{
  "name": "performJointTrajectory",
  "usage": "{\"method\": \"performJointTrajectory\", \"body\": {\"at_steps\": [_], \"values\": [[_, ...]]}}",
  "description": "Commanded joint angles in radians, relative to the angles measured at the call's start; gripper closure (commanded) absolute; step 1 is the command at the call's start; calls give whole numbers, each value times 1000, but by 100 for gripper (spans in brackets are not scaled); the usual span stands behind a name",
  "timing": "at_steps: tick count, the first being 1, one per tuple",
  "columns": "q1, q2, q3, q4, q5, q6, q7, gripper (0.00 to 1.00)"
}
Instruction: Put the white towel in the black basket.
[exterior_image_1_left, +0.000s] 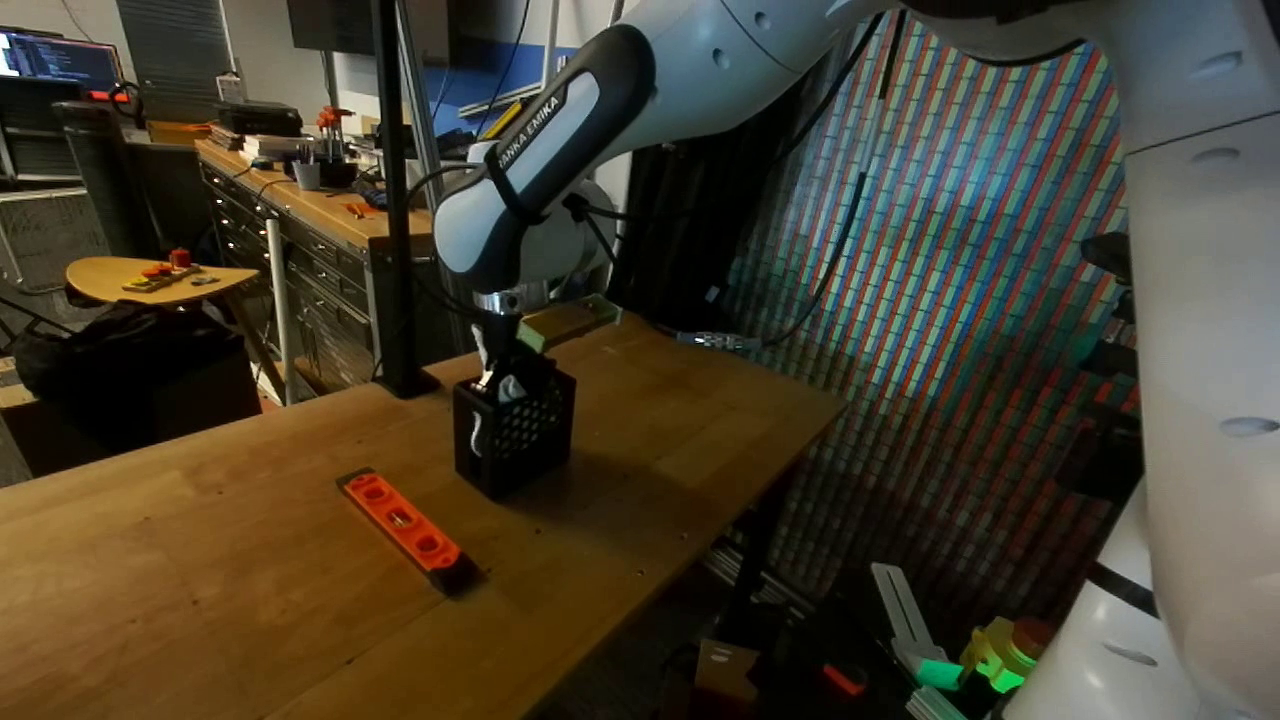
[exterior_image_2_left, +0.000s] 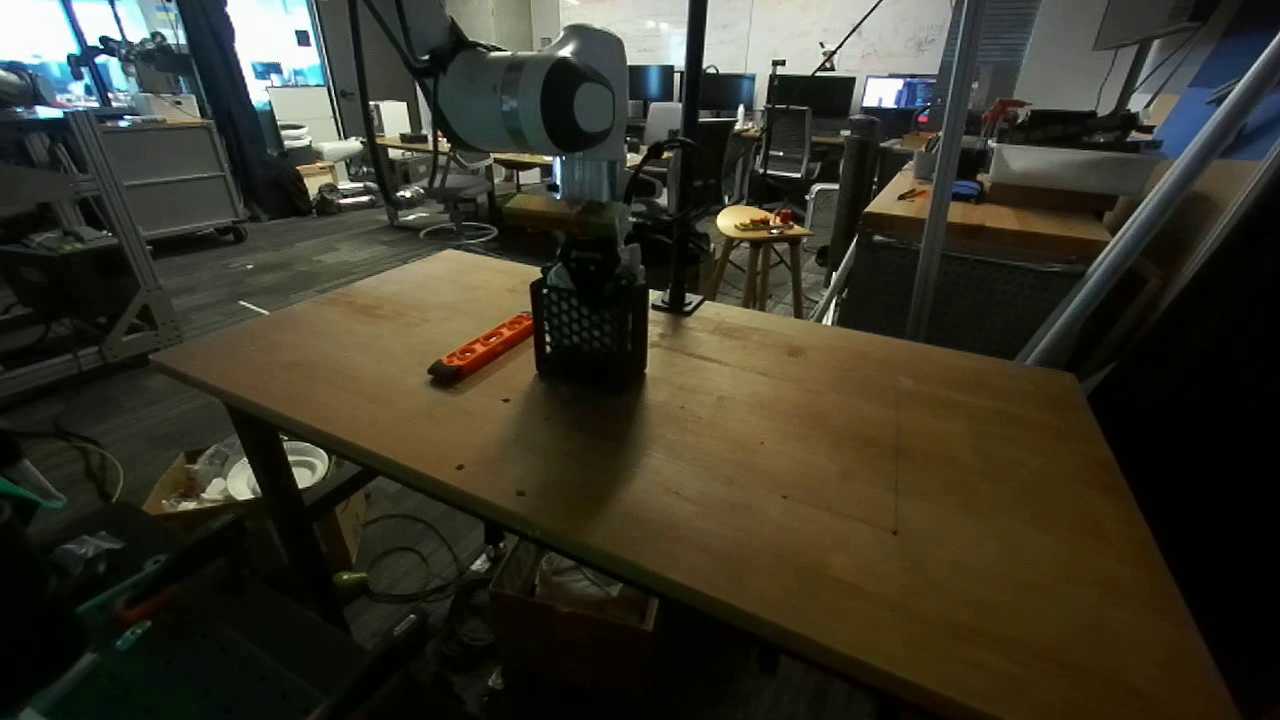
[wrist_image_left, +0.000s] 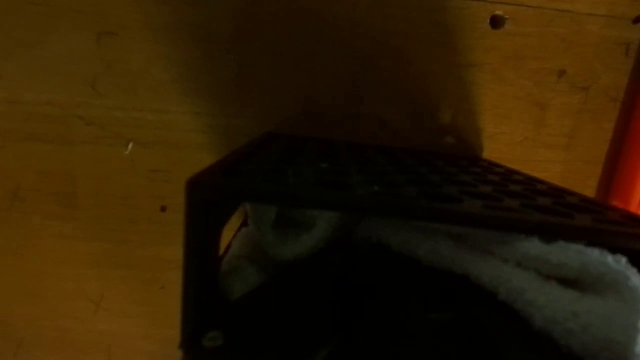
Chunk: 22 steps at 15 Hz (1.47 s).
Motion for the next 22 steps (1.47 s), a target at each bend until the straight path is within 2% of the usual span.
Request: {"method": "performJointTrajectory", "body": {"at_steps": [1, 15, 22], "values": [[-8, 19, 14, 2, 28, 19, -35, 98], [65, -163, -16, -41, -132, -46, 59, 98], [106, -222, -4, 13, -238, -118, 101, 98]]}}
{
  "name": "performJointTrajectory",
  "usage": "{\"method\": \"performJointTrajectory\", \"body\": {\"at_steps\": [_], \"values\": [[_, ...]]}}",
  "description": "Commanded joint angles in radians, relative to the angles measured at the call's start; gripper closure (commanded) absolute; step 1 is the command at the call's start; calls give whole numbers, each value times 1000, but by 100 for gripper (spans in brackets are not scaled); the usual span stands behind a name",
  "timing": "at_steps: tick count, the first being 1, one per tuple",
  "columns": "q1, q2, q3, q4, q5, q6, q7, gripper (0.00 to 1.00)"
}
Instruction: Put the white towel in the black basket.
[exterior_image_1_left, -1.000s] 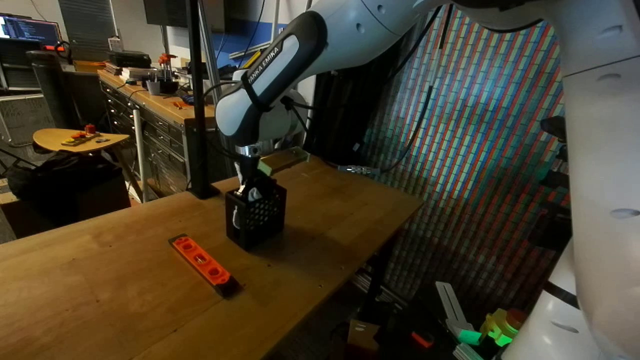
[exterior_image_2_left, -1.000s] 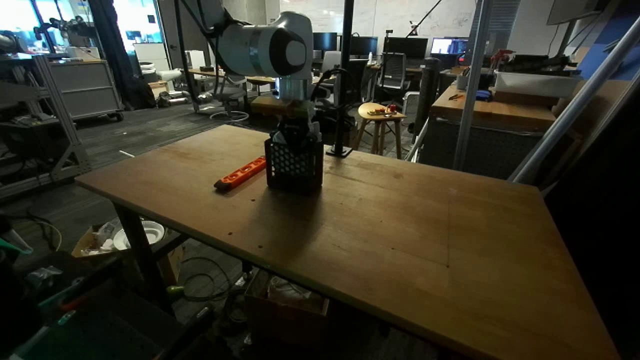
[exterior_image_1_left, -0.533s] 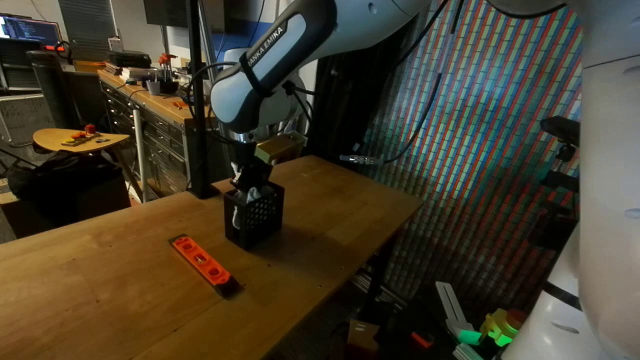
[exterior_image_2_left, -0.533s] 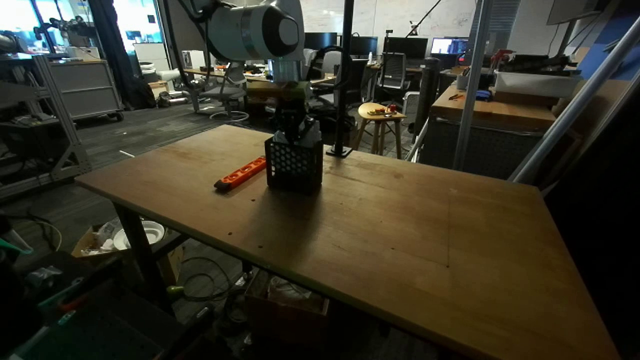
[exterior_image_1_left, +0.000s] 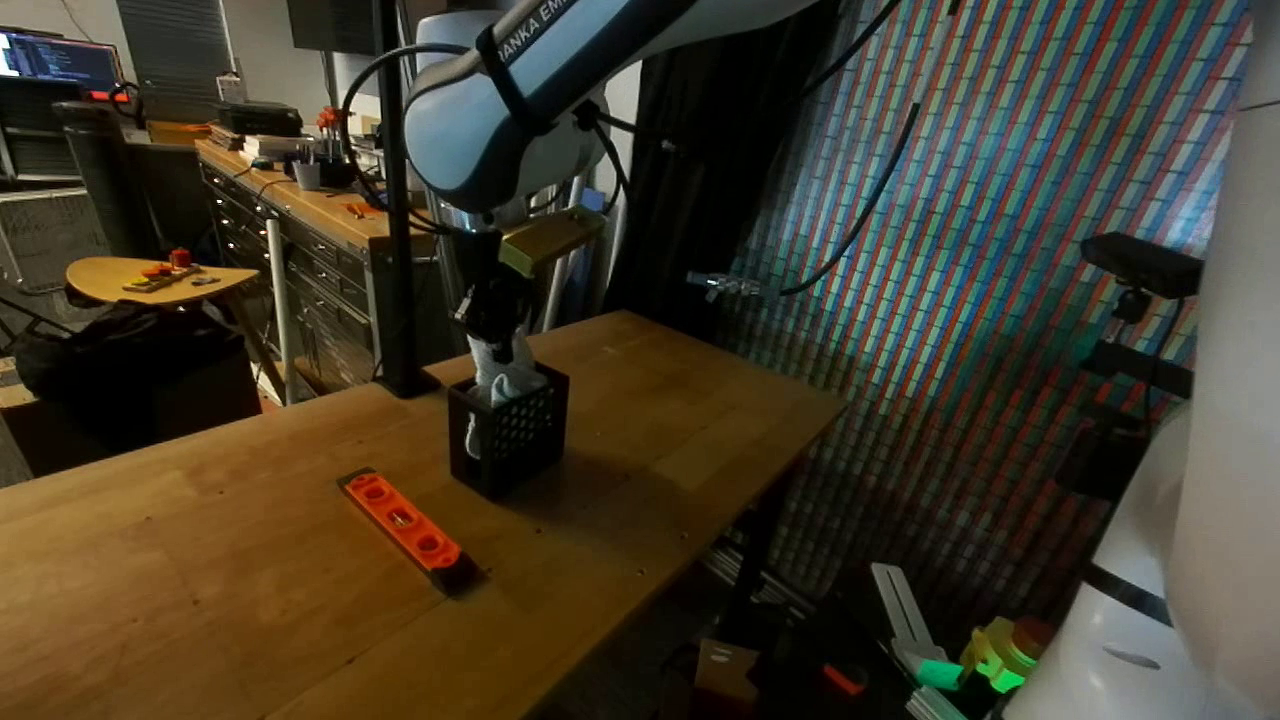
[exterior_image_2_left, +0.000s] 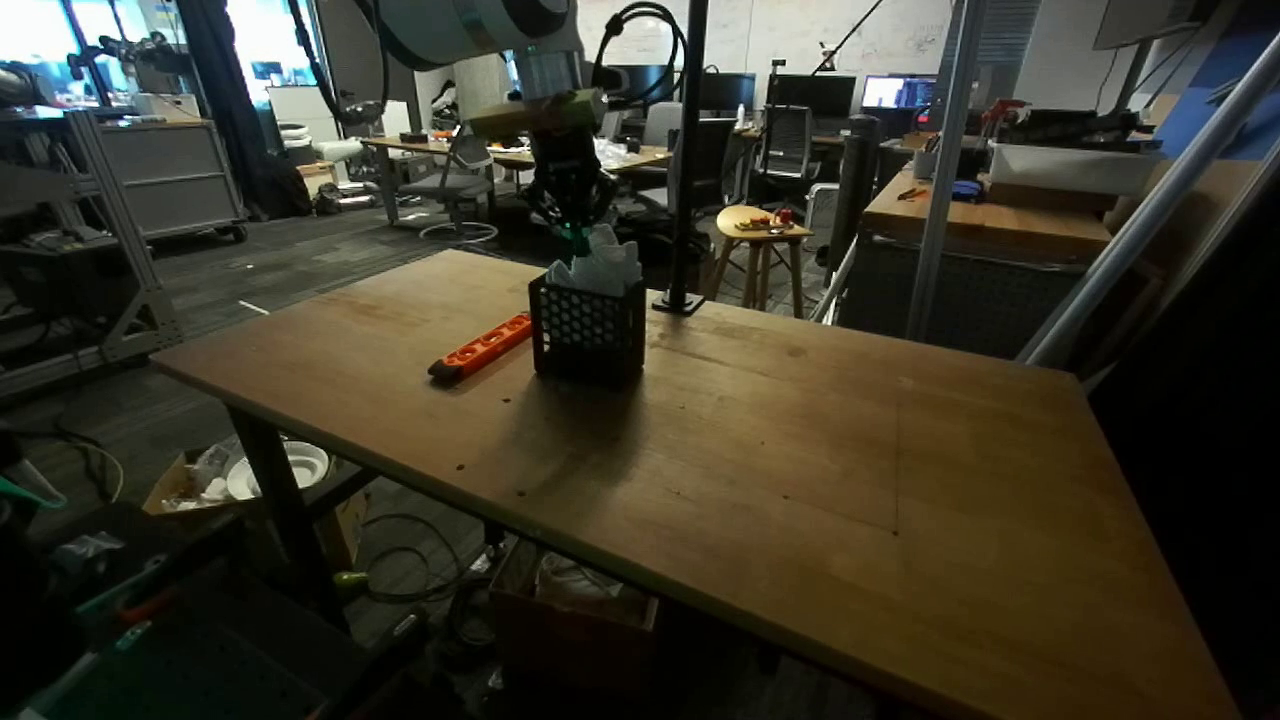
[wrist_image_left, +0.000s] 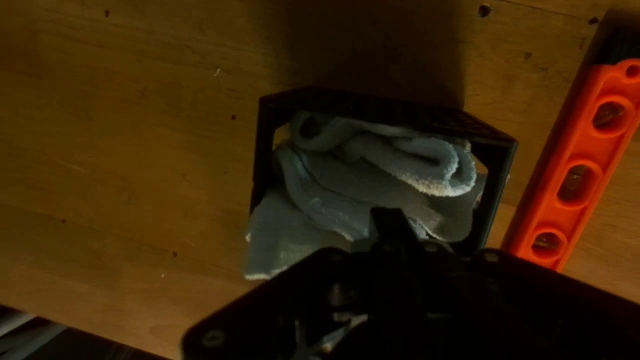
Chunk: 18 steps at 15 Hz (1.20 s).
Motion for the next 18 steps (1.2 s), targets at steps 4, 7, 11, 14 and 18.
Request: {"method": "performJointTrajectory", "body": {"at_steps": [4, 7, 11, 14, 18], "values": [[47, -38, 6, 68, -94, -64, 34, 97], [55, -29, 9, 104, -119, -74, 26, 98], [54, -6, 11, 146, -128, -70, 2, 98], [52, 28, 11, 189, -126, -74, -22, 98], [48, 93, 8, 267, -119, -84, -66, 98]]}}
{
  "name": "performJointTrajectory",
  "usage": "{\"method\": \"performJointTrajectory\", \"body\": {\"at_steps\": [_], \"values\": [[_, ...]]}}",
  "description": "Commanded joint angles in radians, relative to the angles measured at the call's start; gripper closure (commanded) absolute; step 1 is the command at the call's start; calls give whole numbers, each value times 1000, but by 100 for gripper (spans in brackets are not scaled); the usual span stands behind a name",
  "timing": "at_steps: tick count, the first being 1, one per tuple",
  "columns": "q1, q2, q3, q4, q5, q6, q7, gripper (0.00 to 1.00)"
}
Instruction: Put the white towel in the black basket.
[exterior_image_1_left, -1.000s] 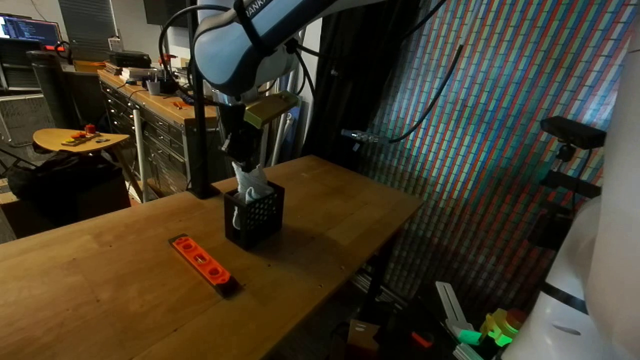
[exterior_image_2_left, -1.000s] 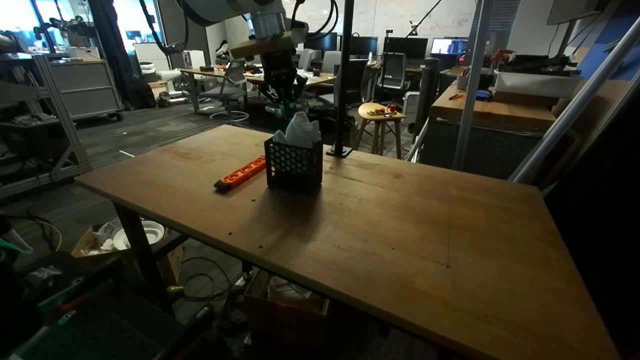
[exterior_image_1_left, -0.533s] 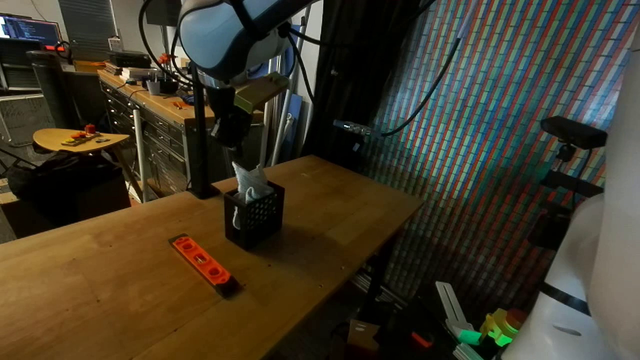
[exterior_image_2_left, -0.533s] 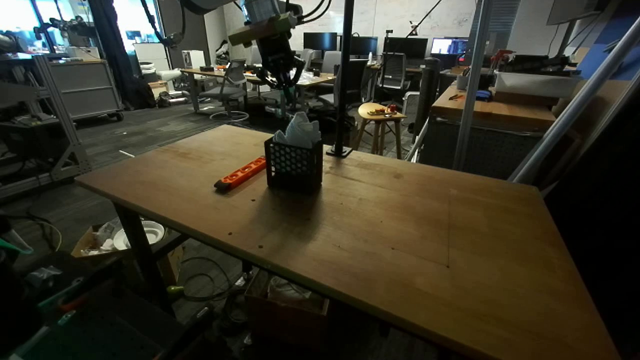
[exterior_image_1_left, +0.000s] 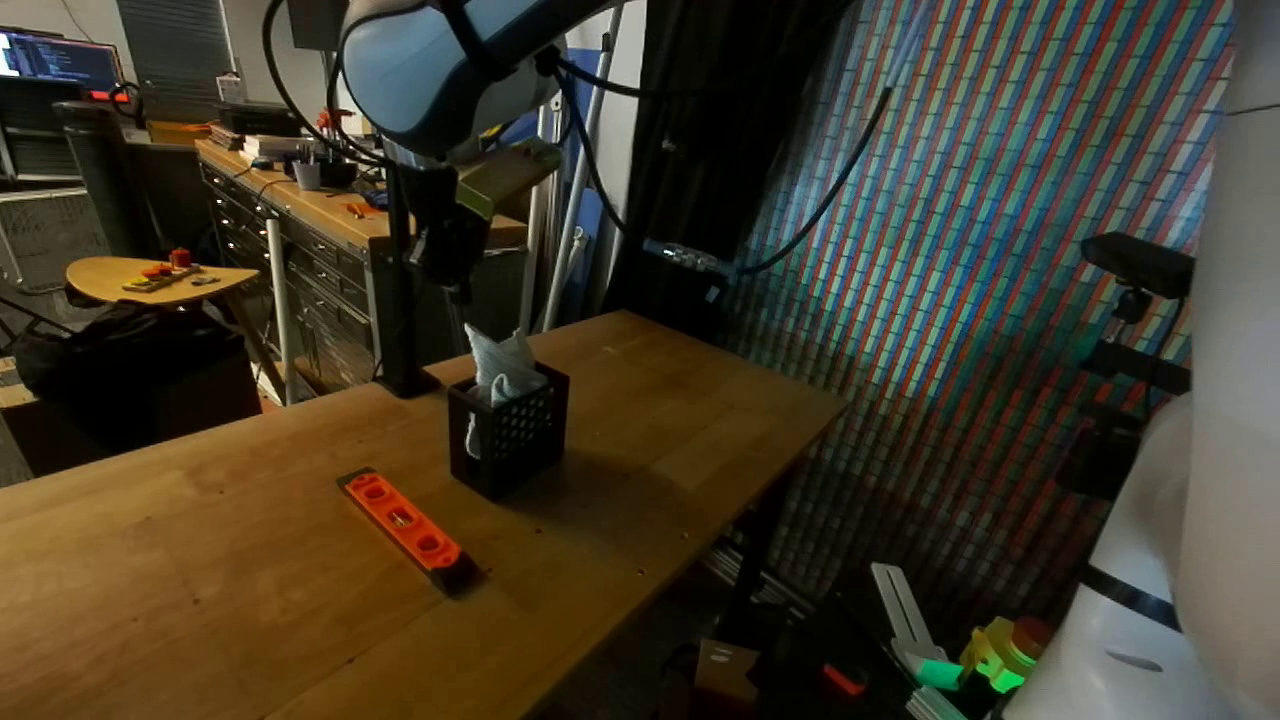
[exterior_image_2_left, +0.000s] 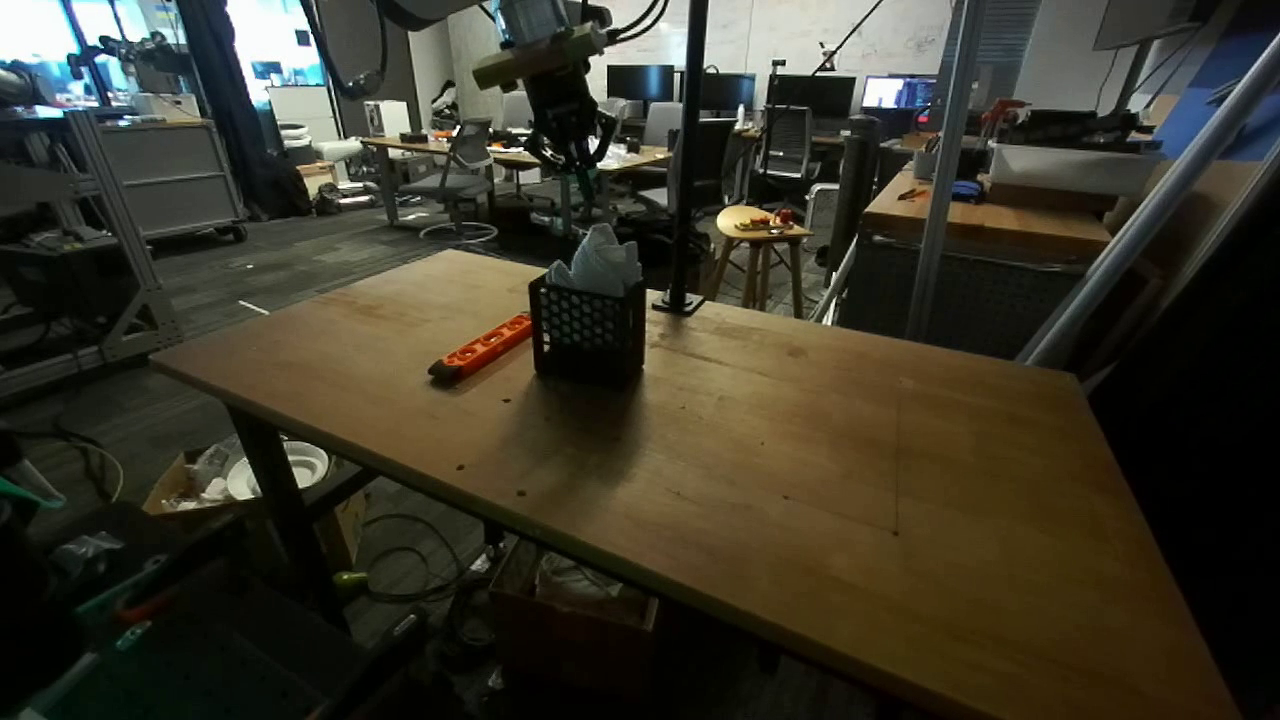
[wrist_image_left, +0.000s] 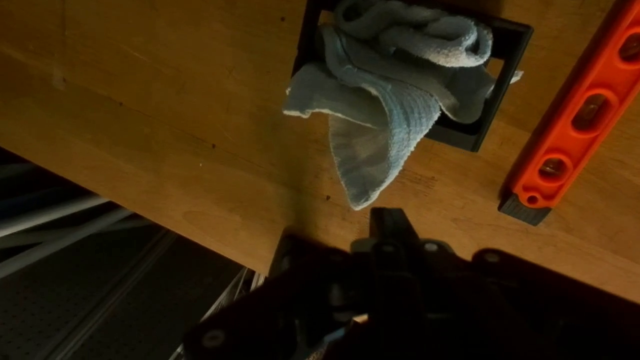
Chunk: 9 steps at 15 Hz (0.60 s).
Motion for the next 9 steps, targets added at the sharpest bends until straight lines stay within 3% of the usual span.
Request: {"method": "performJointTrajectory", "body": {"at_steps": [1, 9], "values": [[-4, 82, -1, 124, -12, -41, -53, 98], [-31, 228, -11, 277, 10, -66, -140, 98]]}}
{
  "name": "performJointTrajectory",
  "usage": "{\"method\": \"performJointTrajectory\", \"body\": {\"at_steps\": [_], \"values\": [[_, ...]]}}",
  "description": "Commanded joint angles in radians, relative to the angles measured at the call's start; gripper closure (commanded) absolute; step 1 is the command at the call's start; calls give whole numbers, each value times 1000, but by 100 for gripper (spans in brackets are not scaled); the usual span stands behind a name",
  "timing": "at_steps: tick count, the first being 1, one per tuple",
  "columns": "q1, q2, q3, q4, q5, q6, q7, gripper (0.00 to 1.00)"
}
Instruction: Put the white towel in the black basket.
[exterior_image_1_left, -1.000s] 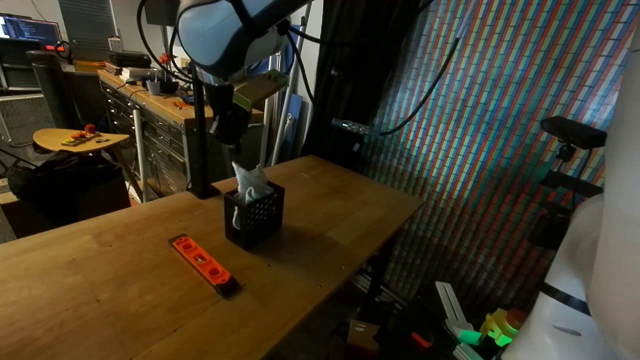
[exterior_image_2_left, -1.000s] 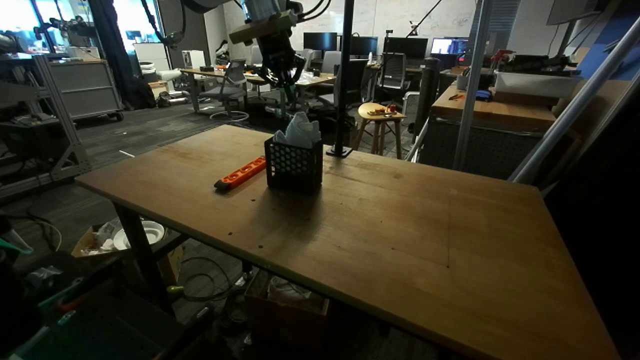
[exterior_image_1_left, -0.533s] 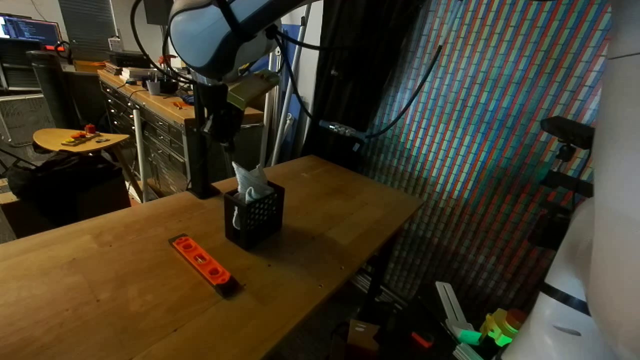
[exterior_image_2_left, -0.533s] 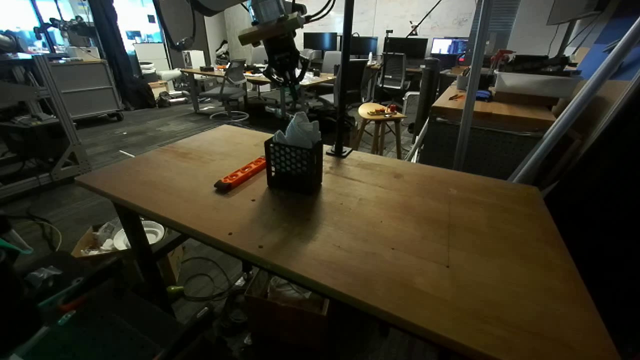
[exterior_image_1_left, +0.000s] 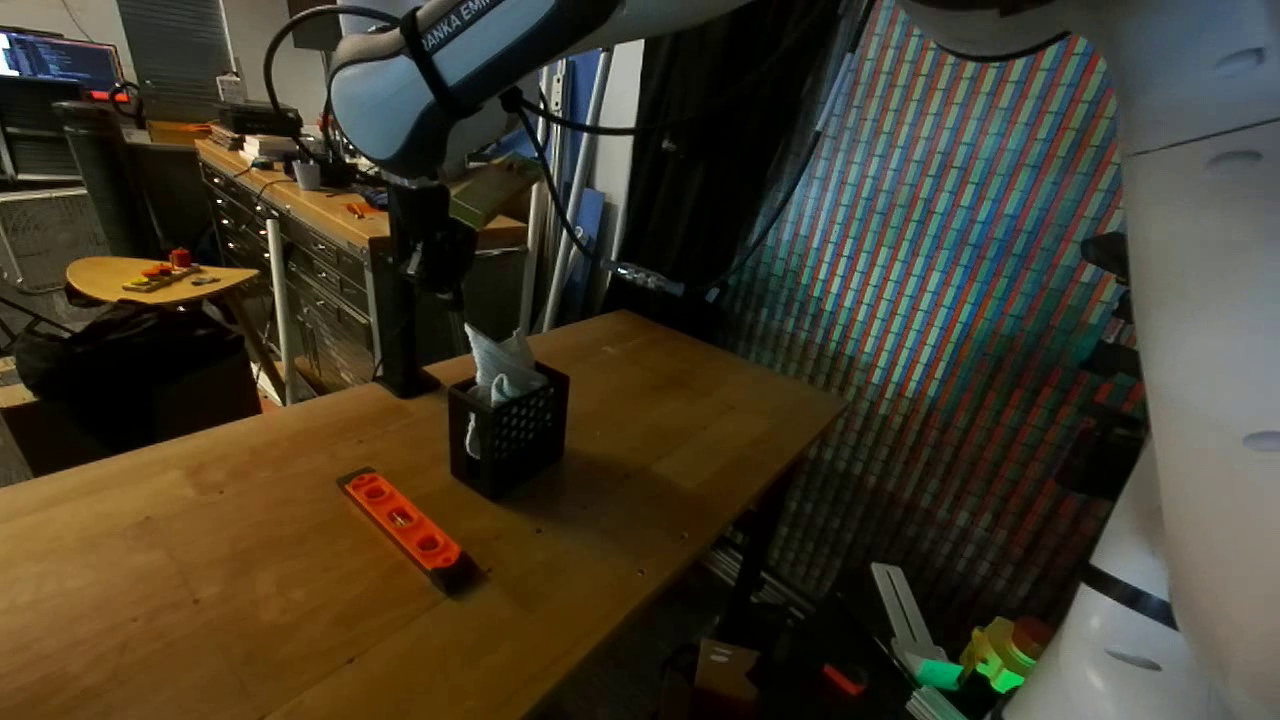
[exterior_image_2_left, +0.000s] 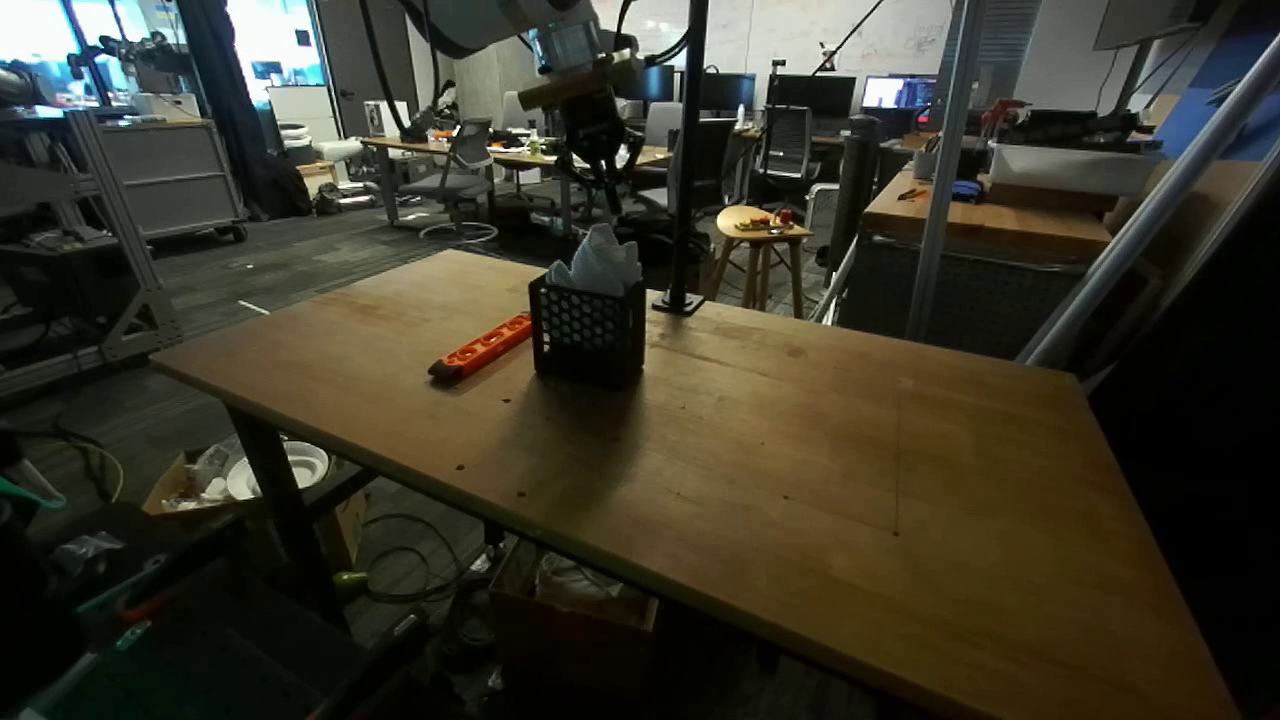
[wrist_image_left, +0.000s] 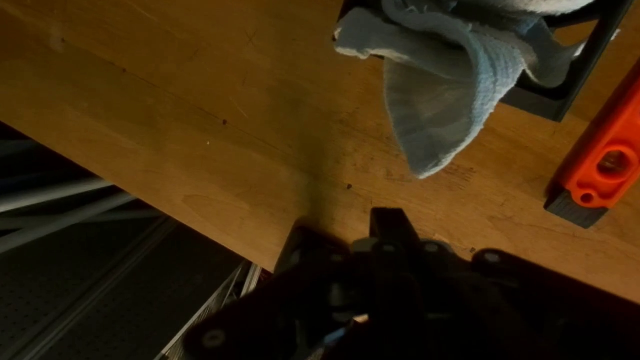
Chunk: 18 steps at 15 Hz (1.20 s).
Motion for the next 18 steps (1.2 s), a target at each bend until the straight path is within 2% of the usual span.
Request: {"method": "performJointTrajectory", "body": {"at_steps": [1, 7, 18], "values": [[-17, 72, -2, 95, 15, -28, -51, 98], [-46, 92, -1, 72, 34, -5, -62, 98], [-49, -10, -9, -63, 24, 35, -9, 98]]}}
